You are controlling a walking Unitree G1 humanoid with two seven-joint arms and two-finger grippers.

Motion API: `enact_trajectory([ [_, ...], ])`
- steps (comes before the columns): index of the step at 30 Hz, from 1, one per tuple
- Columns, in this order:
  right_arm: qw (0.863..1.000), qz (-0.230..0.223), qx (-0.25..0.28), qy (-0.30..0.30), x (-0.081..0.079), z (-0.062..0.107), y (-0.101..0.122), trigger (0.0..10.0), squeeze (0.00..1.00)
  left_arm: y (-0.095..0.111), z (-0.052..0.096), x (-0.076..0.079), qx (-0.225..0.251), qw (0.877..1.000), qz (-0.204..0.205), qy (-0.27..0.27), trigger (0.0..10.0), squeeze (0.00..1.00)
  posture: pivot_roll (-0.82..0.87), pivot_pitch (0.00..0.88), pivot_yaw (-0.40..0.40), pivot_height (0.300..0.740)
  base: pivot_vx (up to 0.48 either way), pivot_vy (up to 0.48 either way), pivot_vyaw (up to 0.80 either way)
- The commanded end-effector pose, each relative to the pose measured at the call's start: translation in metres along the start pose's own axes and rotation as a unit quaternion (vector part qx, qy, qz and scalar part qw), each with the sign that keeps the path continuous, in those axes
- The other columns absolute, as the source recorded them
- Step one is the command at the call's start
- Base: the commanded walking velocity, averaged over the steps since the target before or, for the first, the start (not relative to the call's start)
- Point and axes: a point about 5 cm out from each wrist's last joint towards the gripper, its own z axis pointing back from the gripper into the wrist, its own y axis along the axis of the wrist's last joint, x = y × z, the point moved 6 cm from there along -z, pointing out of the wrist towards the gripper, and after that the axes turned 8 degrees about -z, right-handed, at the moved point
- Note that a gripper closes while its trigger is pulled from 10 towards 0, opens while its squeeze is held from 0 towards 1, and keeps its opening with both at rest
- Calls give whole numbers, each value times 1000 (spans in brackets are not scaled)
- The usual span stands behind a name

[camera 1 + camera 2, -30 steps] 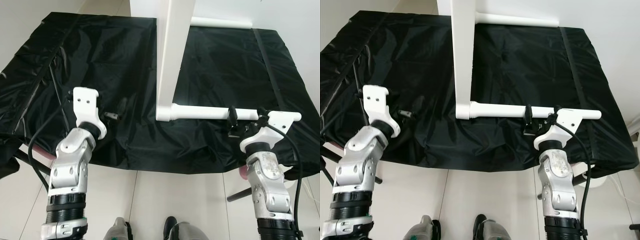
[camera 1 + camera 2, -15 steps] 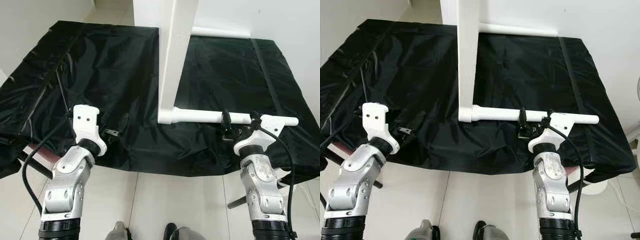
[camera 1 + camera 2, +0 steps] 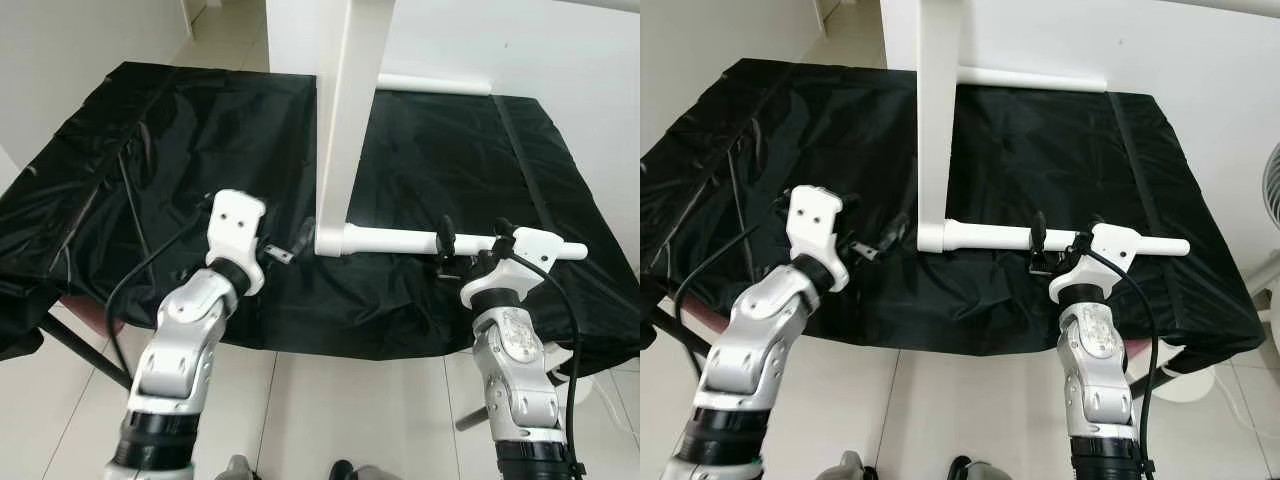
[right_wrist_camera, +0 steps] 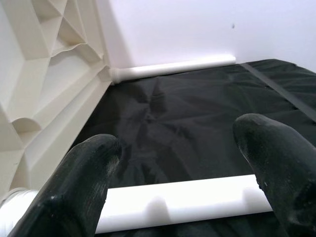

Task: Building children table

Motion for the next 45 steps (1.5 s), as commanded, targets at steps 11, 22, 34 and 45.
enact_trajectory([
  [11,1000,-3,0,-4,-3,3,-2,10000,0,-6,-24,3,-44,994,20,97,10000,0,47,109,-10,740,0,0,0],
  [22,1000,-3,-1,-4,-3,2,-2,10000,0,23,-47,29,-9,998,30,53,10000,0,43,120,-13,740,0,0,0],
  [34,1000,6,-5,2,1,2,-3,10000,0,40,-40,62,32,999,28,-33,10000,0,50,125,-16,740,0,0,0],
  [45,1000,4,-5,9,-3,-1,-4,10000,0,48,-43,65,38,998,32,-34,10000,0,57,124,-21,740,0,0,0],
])
